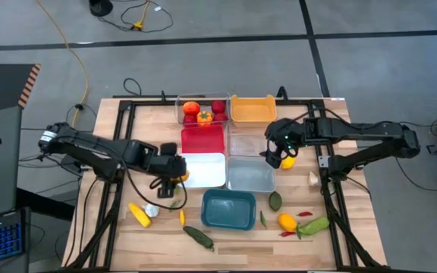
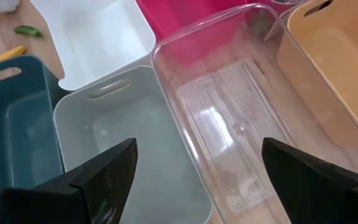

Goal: Sort produce into baskets
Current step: Put the middle left yellow lemon into the red bin

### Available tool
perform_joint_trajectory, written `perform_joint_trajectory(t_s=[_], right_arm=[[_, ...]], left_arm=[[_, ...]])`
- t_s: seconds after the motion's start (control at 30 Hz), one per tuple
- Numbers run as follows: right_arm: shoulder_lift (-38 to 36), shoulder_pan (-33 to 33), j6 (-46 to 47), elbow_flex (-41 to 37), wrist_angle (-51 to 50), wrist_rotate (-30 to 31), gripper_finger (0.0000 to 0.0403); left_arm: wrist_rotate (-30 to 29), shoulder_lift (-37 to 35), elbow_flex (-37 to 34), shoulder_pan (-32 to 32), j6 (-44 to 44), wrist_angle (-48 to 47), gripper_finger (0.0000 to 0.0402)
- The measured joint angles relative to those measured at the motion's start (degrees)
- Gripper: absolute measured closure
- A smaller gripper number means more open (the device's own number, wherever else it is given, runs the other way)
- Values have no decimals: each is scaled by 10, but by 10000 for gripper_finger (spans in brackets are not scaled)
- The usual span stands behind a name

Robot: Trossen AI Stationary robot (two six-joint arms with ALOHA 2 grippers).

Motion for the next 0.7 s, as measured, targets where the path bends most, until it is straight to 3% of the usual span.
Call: perform_joint_trajectory(t_s=[0.23, 0.5, 0.7], right_arm=[[0, 3, 0, 0, -1, 0, 31], [0, 3, 4, 0, -7, -2, 31], [-10, -1, 7, 0, -41, -2, 31]], left_arm=[[21, 0, 0, 98, 112, 67, 160], [130, 13, -18, 238, 186, 136, 159], [128, 72, -30, 304, 210, 184, 158]])
